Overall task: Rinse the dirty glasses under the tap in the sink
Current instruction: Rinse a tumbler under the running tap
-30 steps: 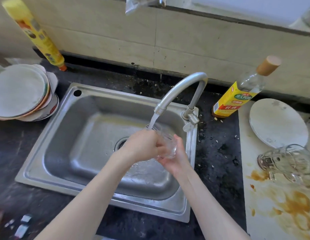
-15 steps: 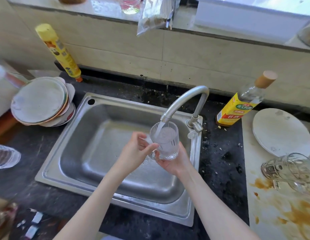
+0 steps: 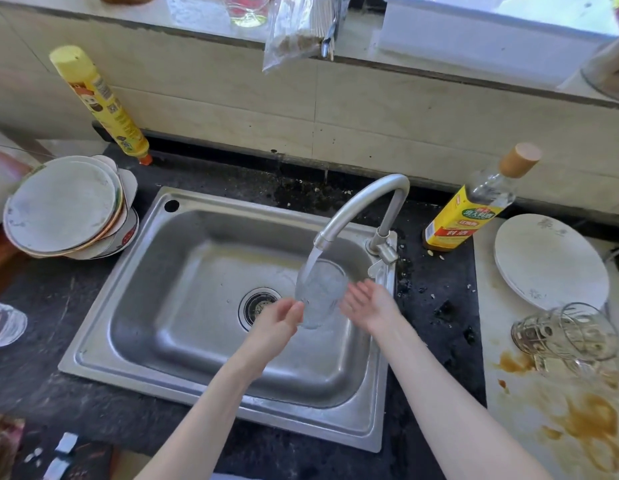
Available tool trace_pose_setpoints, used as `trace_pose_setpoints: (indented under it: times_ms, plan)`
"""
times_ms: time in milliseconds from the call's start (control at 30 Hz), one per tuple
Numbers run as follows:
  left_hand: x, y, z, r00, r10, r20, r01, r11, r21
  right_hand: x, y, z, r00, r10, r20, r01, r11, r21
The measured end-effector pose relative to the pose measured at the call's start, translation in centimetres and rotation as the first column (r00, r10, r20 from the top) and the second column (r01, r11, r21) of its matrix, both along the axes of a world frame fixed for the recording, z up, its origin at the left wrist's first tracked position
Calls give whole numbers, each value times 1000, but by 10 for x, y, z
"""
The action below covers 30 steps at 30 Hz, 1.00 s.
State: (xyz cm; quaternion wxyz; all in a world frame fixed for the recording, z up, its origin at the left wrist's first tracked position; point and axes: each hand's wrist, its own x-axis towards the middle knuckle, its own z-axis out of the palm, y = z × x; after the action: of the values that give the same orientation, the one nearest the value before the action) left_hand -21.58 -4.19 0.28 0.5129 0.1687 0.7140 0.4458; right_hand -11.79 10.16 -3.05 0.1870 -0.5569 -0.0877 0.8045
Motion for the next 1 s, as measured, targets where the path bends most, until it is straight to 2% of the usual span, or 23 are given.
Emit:
trace_pose_setpoints:
  times_ms: [100, 300, 467, 800, 933, 1000]
  plan:
    - [-1, -7, -10, 995, -64, -81, 58, 996, -71, 11, 18, 0, 988, -140, -60, 140, 990, -9]
    - [8, -10, -13, 999, 24, 39, -23, 1000, -17, 12, 18, 4, 994, -106, -18, 105, 994, -41]
    - [5, -5, -6, 999, 30, 36, -30, 999, 17, 13, 26, 12, 989, -146, -29, 142, 983, -119]
    - [-2, 4, 10, 999, 31, 26, -33, 996, 79, 43, 71, 51, 895, -340, -288, 275, 930, -244]
    - [-2, 10, 14, 999, 38, 38, -42, 995, 93, 43, 71, 49, 892, -340, -297, 291, 936, -196]
    - [-1, 10, 15, 997, 57, 51, -62, 993, 101, 42, 66, 45, 940, -240, -241, 221, 970, -104]
